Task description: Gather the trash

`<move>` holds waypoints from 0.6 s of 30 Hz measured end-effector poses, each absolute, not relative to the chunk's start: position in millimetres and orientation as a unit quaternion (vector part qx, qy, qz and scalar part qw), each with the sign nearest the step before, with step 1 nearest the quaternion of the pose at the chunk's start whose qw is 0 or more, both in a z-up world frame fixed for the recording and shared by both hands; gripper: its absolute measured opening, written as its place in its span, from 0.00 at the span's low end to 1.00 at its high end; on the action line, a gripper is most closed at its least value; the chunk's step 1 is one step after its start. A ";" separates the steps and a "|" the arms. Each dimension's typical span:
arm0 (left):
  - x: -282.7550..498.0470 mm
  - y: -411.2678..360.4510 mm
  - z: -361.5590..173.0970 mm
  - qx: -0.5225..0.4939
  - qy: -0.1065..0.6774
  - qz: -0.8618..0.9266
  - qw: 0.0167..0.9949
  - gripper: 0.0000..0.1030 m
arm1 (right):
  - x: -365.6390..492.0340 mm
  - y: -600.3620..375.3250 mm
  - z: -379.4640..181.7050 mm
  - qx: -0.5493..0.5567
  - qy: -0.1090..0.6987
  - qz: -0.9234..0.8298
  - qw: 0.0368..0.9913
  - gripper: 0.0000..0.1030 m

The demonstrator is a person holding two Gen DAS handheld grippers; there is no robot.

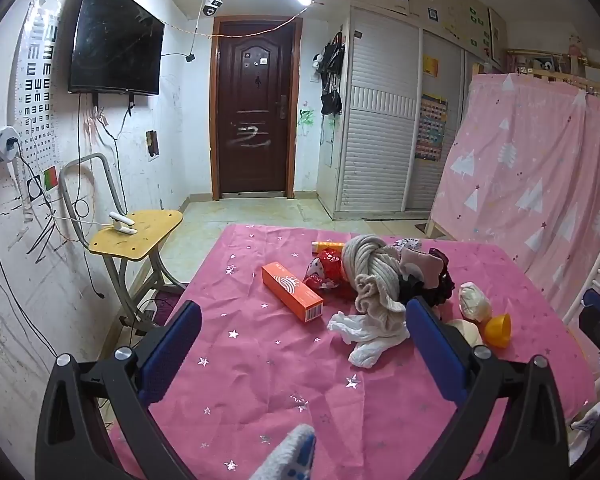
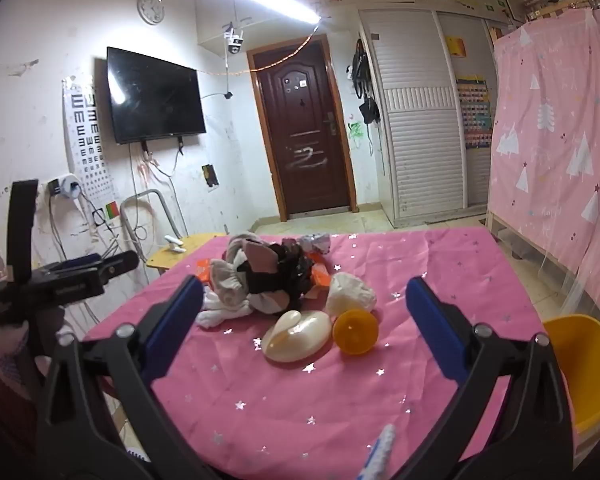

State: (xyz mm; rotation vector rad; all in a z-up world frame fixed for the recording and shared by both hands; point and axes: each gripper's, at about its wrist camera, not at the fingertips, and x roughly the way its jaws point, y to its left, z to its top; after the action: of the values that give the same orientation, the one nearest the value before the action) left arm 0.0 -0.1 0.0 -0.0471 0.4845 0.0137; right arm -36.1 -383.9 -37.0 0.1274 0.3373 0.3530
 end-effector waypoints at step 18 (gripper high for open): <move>-1.0 3.6 1.3 -0.026 0.243 0.007 0.970 0.91 | -36.9 -382.6 -37.3 0.061 0.167 0.174 0.968 0.94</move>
State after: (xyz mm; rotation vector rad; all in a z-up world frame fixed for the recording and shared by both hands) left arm -1.0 3.6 1.3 -0.0520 0.4902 0.0133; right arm -36.9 -382.6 -37.3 0.1236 0.3377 0.3525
